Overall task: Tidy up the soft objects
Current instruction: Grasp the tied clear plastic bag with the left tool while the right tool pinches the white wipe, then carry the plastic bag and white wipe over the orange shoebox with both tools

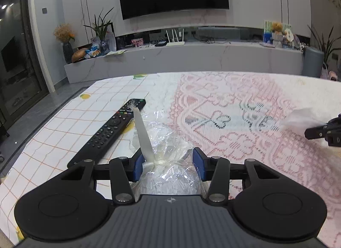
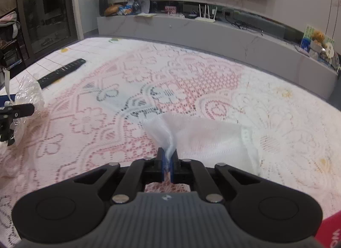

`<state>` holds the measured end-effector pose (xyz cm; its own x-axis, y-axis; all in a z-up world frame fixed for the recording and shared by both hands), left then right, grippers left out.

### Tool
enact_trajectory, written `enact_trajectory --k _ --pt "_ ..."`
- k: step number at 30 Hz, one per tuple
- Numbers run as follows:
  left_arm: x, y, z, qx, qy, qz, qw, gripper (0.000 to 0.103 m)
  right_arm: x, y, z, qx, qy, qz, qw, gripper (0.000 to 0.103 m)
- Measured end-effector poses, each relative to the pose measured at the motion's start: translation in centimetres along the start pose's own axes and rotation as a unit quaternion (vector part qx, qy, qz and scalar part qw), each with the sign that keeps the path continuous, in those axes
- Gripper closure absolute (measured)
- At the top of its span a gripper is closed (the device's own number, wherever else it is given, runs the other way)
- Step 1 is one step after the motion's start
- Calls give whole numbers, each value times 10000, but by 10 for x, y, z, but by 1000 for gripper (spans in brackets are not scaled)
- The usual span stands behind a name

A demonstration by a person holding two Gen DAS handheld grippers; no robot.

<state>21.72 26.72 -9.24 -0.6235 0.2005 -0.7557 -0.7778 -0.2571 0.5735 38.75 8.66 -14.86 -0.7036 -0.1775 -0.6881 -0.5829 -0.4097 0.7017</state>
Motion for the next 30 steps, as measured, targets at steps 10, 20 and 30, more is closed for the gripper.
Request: enact_trajectory --k 10,20,30 --pt "-19 47 -6 66 -116 -246 9996 49 10 55 9 -180 136 -63 9997 101" --pt "-56 111 -35 563 -415 -460 9965 49 24 129 -1 -473 -177 -11 9987 101" --pt "-77 168 -88 1753 -446 -199 9833 49 44 224 -14 -619 -401 -75 9972 102"
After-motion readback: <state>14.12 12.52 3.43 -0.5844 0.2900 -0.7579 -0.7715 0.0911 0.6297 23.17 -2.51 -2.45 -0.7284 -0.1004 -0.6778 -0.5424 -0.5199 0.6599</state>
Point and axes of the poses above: each gripper's, at about its wrist camera, not at the fingertips, and y roughly against the way its jaws point, z to its left, x to its underside, the point moved 1 cm from there along -y, roughly the way its jaws point, and after that the axes turned 14 degrees about -y, right-handed, at the moved point
